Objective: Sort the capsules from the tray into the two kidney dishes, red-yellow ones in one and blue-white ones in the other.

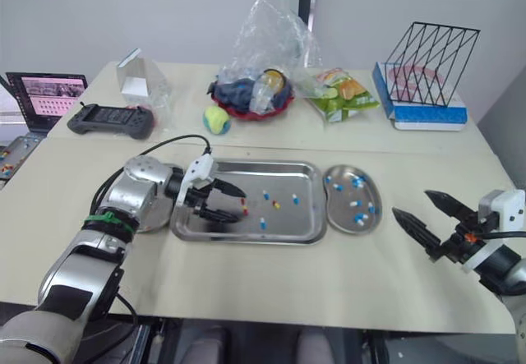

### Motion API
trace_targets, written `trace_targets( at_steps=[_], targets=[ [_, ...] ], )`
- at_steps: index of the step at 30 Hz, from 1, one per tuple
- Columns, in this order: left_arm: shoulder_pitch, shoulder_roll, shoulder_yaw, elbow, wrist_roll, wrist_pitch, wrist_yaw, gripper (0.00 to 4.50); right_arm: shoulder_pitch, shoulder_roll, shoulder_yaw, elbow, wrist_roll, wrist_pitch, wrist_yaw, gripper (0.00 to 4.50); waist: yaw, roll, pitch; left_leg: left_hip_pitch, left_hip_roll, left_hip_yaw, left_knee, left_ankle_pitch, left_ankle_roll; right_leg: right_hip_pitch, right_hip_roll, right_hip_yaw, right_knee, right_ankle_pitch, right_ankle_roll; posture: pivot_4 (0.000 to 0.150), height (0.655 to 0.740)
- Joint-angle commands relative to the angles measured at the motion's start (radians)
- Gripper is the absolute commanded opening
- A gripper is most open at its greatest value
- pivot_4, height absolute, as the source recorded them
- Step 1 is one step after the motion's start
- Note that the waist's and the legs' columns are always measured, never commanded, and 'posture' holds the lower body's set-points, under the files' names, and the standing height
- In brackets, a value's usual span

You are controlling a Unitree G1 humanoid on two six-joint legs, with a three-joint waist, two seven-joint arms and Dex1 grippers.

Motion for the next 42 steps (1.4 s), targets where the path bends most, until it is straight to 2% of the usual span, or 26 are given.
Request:
trace_targets(
  at_steps=[1, 11, 20, 30, 35, 38, 40, 42],
  targets=[
    [-0.040, -0.019, -0.007, 0.046, 0.035, -0.051, 0.016, 3.51, 0.013, -0.007, -0.039, -0.042, 0.015, -0.018, -0.007, 4.50, 0.000, 0.000, 0.000, 0.000, 0.000, 0.000, 0.000, 0.000, 0.000, 0.000, 0.000, 0.000, 0.000, 0.000, 0.000, 0.150, 0.7380],
    [-0.094, -0.036, -0.002, 0.135, 0.090, -0.103, 0.035, 3.51, 0.017, -0.015, -0.036, -0.059, 0.011, -0.018, -0.029, 4.50, -0.002, 0.000, 0.000, 0.000, 0.000, 0.000, 0.000, 0.000, 0.000, 0.000, 0.000, 0.000, 0.000, 0.000, 0.000, 0.150, 0.7380],
    [-0.090, -0.023, -0.039, 0.156, 0.170, -0.131, 0.034, 3.51, -0.009, -0.044, -0.018, -0.055, 0.012, -0.002, -0.039, 4.50, -0.002, 0.000, 0.000, 0.000, 0.000, 0.000, 0.000, 0.000, 0.000, 0.000, 0.000, 0.000, 0.000, 0.000, 0.000, 0.150, 0.7380],
    [-0.097, -0.031, -0.042, 0.166, 0.194, -0.132, 0.043, 3.51, -0.013, -0.055, -0.007, -0.073, 0.012, 0.012, -0.036, 4.50, -0.002, 0.000, 0.000, 0.000, 0.000, 0.000, 0.000, 0.000, 0.000, 0.000, 0.000, 0.000, 0.001, 0.000, 0.000, 0.150, 0.7380],
    [-0.098, -0.040, -0.046, 0.172, 0.210, -0.133, 0.051, 2.18, -0.014, -0.055, -0.008, -0.073, 0.010, 0.014, -0.036, 4.50, -0.002, 0.000, 0.000, 0.000, 0.000, 0.000, 0.000, 0.000, 0.000, 0.000, 0.000, 0.000, 0.001, 0.000, 0.000, 0.150, 0.7380],
    [-0.102, -0.039, -0.051, 0.175, 0.221, -0.120, 0.056, 1.05, -0.015, -0.056, -0.007, -0.073, 0.011, 0.014, -0.036, 4.50, -0.002, 0.000, 0.000, 0.000, 0.000, 0.000, 0.000, 0.000, 0.000, 0.000, 0.000, 0.000, 0.000, 0.000, 0.000, 0.150, 0.7380],
    [-0.103, -0.040, -0.051, 0.175, 0.222, -0.115, 0.056, 0.47, -0.015, -0.057, -0.004, -0.073, 0.009, 0.013, -0.034, 4.50, -0.002, 0.000, 0.000, 0.000, 0.000, 0.000, 0.000, 0.000, 0.000, 0.000, 0.000, 0.000, 0.001, 0.000, 0.000, 0.150, 0.7380],
    [-0.108, -0.042, -0.050, 0.176, 0.222, -0.112, 0.056, 0.13, -0.018, -0.060, -0.003, -0.071, 0.009, 0.014, -0.032, 4.50, -0.002, 0.000, 0.000, 0.000, 0.000, 0.000, 0.000, 0.000, 0.000, 0.000, 0.000, 0.000, 0.001, 0.000, 0.000, 0.150, 0.7380]
  ],
)
